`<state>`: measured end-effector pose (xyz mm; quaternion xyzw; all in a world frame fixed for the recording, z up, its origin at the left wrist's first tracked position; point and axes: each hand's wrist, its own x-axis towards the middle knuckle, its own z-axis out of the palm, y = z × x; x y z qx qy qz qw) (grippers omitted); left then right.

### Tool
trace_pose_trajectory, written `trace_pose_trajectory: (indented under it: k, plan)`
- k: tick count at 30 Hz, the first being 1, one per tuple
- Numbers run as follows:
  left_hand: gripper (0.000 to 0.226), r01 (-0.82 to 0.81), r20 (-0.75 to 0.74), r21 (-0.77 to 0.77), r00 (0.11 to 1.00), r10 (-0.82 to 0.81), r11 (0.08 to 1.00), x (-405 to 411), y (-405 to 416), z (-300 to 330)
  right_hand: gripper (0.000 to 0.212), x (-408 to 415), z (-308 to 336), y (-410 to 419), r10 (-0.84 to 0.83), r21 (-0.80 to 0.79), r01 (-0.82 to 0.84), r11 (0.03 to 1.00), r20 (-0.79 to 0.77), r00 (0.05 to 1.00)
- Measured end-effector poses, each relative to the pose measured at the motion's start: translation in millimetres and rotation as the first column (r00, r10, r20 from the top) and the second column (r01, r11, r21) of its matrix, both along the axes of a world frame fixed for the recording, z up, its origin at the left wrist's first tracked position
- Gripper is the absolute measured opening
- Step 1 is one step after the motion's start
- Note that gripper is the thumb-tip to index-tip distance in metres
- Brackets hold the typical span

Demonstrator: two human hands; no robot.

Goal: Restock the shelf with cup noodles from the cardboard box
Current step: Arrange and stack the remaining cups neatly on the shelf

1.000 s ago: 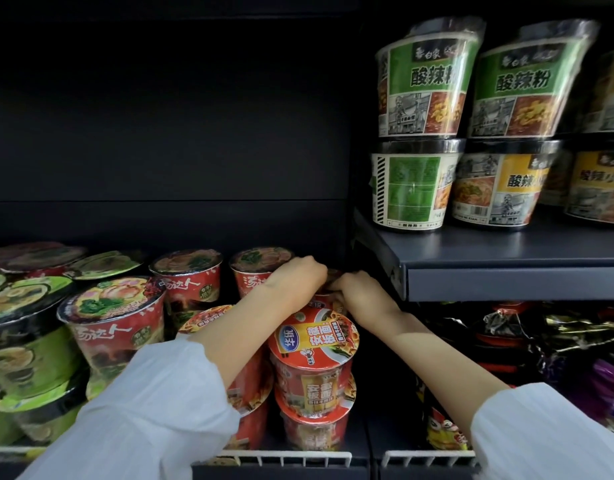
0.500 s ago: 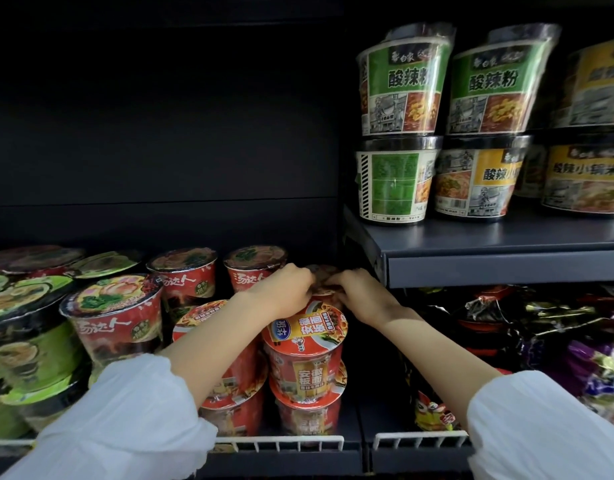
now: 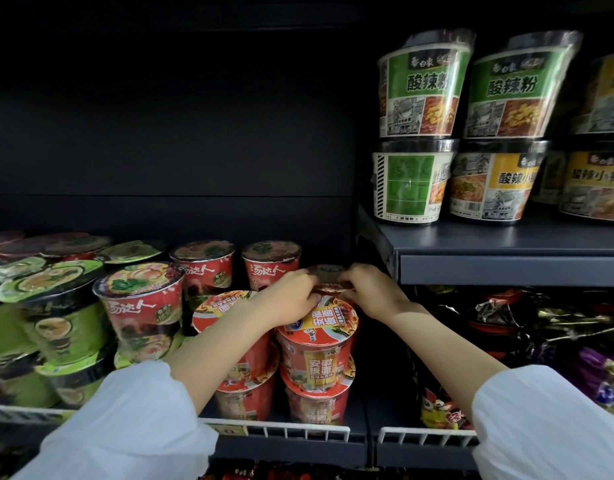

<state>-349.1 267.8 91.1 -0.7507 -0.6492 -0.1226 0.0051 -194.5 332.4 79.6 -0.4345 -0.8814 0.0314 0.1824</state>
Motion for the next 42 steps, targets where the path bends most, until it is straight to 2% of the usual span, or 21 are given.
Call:
trace_pose_trajectory:
  k: [6, 13, 17, 23, 29, 34, 38, 42]
  plan:
    - [0.047, -0.015, 0.068, 0.034, 0.998, 0.012, 0.999, -2.3, -10.9, -2.9, 0.035, -6.7, -6.5, 4.7, -0.069, -0.004, 0.069, 0.998, 0.006, 0.998]
    - [0.042, -0.067, 0.046, 0.019, 0.997, 0.066, 0.998, 1.9, -13.0, -1.4, 0.025, -10.6, -4.6, 13.7, -0.080, 0.003, 0.082, 0.997, -0.197, 0.977]
    - [0.039, -0.084, 0.079, 0.023, 0.993, 0.082, 0.996, 2.0, -13.8, -3.4, 0.027, -11.1, -11.3, 3.5, -0.019, 0.034, 0.027, 0.999, -0.214, 0.977]
    - [0.037, -0.074, 0.076, 0.038, 0.995, 0.071, 0.997, 4.5, -17.0, -3.7, 0.030, -7.5, -10.7, -0.9, -0.036, -0.036, 0.029, 0.999, -0.191, 0.981]
    - [0.039, -0.059, 0.101, 0.112, 0.994, 0.048, 0.992, -1.4, -30.7, -7.5, 0.033, -7.7, 6.6, -16.0, -0.025, -0.127, -0.013, 0.992, -0.295, 0.955]
    - [0.031, -0.067, 0.112, 0.133, 0.992, 0.052, 0.989, -8.7, -44.1, -3.4, 0.038, -10.6, 8.1, -40.0, 0.034, -0.184, -0.070, 0.980, -0.189, 0.981]
    - [0.036, -0.058, 0.009, 0.049, 0.998, 0.057, 0.997, -4.2, -56.1, 0.3, 0.034, -12.0, 4.4, -50.0, 0.008, -0.172, -0.021, 0.985, -0.074, 0.997]
    - [0.038, -0.068, -0.035, 0.036, 0.997, 0.069, 0.997, 1.6, -66.1, 2.6, 0.027, -12.9, 4.4, -65.4, -0.022, -0.138, 0.004, 0.990, -0.132, 0.991]
